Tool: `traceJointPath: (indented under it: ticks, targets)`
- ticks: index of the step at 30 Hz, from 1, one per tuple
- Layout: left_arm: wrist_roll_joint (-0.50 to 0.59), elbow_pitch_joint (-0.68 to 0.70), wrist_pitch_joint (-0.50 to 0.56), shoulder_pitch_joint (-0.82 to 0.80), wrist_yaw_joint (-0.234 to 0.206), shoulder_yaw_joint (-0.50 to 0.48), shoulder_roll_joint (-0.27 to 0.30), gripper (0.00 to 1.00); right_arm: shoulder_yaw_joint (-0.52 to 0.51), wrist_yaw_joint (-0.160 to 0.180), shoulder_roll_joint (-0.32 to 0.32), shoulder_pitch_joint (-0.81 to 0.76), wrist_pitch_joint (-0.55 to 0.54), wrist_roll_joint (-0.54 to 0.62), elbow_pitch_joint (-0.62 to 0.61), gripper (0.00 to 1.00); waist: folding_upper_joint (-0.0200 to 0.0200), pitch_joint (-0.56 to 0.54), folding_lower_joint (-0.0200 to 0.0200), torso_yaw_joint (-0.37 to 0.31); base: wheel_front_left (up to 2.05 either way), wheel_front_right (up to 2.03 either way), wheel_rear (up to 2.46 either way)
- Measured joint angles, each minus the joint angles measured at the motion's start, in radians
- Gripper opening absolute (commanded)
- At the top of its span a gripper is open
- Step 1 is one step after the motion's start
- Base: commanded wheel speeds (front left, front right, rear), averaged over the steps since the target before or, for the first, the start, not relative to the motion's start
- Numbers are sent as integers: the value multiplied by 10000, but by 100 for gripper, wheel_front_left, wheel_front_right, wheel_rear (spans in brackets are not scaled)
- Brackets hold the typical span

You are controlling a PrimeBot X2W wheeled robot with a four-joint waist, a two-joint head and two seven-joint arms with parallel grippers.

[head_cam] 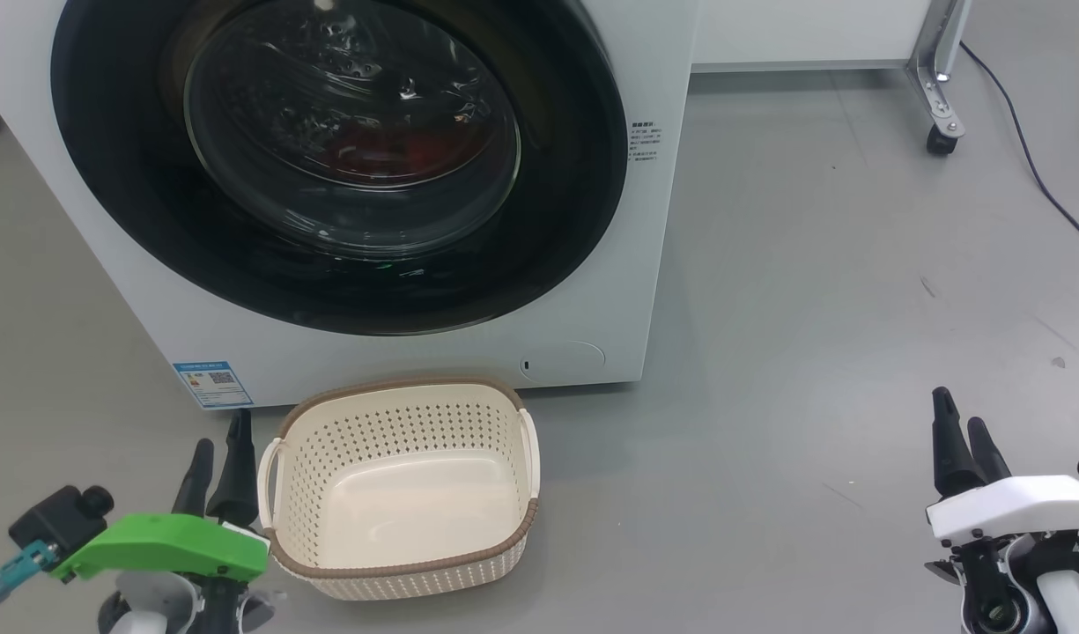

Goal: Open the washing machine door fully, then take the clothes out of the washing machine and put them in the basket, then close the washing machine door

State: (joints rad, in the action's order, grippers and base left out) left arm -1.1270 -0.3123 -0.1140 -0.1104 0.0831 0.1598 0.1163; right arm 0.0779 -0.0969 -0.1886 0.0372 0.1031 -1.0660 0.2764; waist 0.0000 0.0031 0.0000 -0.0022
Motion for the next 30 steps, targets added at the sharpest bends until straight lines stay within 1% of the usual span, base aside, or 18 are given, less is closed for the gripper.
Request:
traceJointPath:
  ticks: [5,7,10,12,15,17,20,22,25,26,27,30]
  targets:
    - [1216,151,-186,-110,-282,71,96,100,502,221,-180,70,182,1237,-10,100,0,-13,0,27,0,0,0]
    - [1797,240,-217,-132,-355,222,140,100,677,309,-236,104,251,1697,-12,100,0,-20,0,36,0,0,0]
    - [2393,301,-316,-132,-531,408,136,100,965,464,-303,164,364,2337,-27,100,0,-34,0,48,0,0,0]
    - [2652,332,-397,-132,-619,491,115,100,1129,525,-305,166,437,2715,-36,100,0,-42,0,53,0,0,0]
    - [3210,387,-491,-132,-717,663,96,100,1352,732,-303,166,525,3237,-61,100,0,-50,0,62,0,0,0]
    - [3601,393,-556,-132,-809,734,67,100,1488,754,-303,166,602,3517,-65,100,0,-51,0,68,0,0,0]
    - [4019,387,-648,-129,-974,815,42,100,1682,913,-297,166,694,3985,-75,100,0,-53,0,80,0,0,0]
    - [4320,382,-729,-128,-1028,901,25,100,1808,947,-297,166,754,4278,-98,100,0,-56,0,88,0,0,0]
    - [4748,357,-823,-124,-1108,1009,-15,100,1958,1097,-268,166,878,4696,-153,100,0,-64,0,99,0,0,0]
    - [4748,357,-823,-124,-1108,1009,-15,100,1958,1097,-268,166,878,4696,-153,100,0,-64,0,99,0,0,0]
    - [4989,347,-855,-122,-1160,1049,-42,100,2031,1124,-245,166,938,4991,-221,100,0,-69,0,105,0,0,0]
    - [5413,336,-976,-121,-1221,1120,-84,100,2146,1266,-226,166,1058,5359,-282,100,0,-74,0,112,0,0,0]
